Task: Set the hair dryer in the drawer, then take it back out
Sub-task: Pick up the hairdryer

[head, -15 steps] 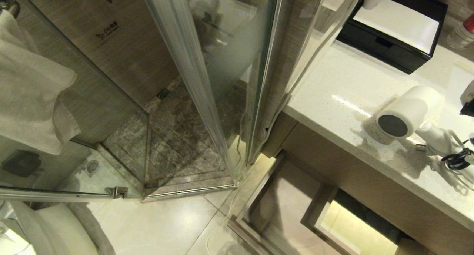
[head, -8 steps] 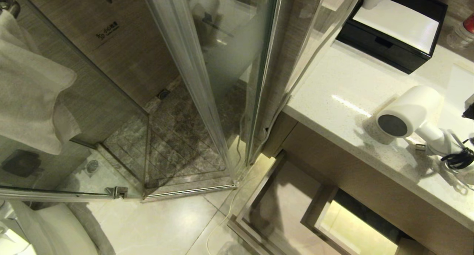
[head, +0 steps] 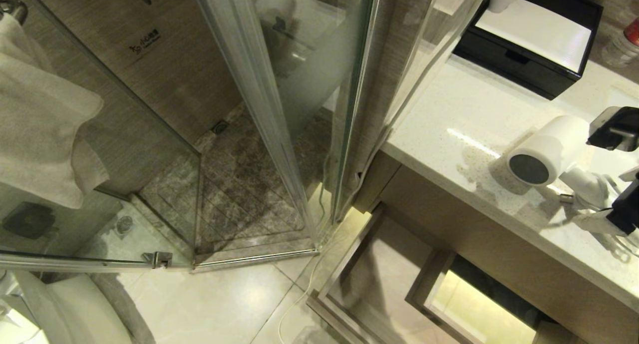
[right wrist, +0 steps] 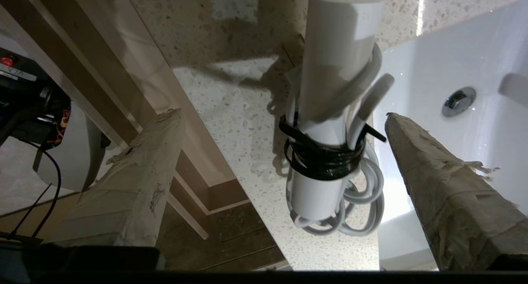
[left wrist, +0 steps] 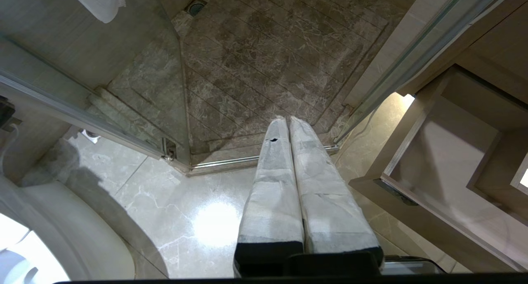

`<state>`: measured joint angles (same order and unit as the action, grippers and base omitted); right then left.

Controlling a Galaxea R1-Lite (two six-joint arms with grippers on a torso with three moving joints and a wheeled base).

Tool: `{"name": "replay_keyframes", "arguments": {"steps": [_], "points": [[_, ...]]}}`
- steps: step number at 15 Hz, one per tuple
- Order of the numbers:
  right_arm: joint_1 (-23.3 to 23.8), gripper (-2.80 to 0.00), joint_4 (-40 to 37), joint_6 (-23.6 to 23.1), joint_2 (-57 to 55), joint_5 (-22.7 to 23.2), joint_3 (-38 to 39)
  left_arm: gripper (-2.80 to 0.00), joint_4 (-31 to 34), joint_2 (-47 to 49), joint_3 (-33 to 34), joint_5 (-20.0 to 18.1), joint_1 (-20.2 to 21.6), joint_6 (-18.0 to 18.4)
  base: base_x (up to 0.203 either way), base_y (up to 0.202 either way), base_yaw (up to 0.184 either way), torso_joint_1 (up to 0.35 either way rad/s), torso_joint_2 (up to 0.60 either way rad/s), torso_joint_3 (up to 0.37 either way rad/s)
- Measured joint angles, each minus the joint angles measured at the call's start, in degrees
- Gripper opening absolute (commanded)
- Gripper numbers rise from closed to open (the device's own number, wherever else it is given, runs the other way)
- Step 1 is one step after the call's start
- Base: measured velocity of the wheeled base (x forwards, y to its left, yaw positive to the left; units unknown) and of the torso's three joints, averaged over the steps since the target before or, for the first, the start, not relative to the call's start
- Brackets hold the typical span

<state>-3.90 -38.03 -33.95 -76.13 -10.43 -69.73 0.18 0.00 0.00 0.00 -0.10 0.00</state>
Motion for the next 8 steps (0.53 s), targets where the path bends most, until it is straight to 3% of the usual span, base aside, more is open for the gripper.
{"name": "replay_keyframes", "arguments": {"steps": [8], "points": [[-0.11, 0.00, 8.41, -0.17, -6.90, 0.66, -0.74, -2.80, 0.00, 0.00, 0.00, 0.00, 0.00, 0.00, 0.000, 0.000, 0.000, 0.000, 0.00, 0.000]]}}
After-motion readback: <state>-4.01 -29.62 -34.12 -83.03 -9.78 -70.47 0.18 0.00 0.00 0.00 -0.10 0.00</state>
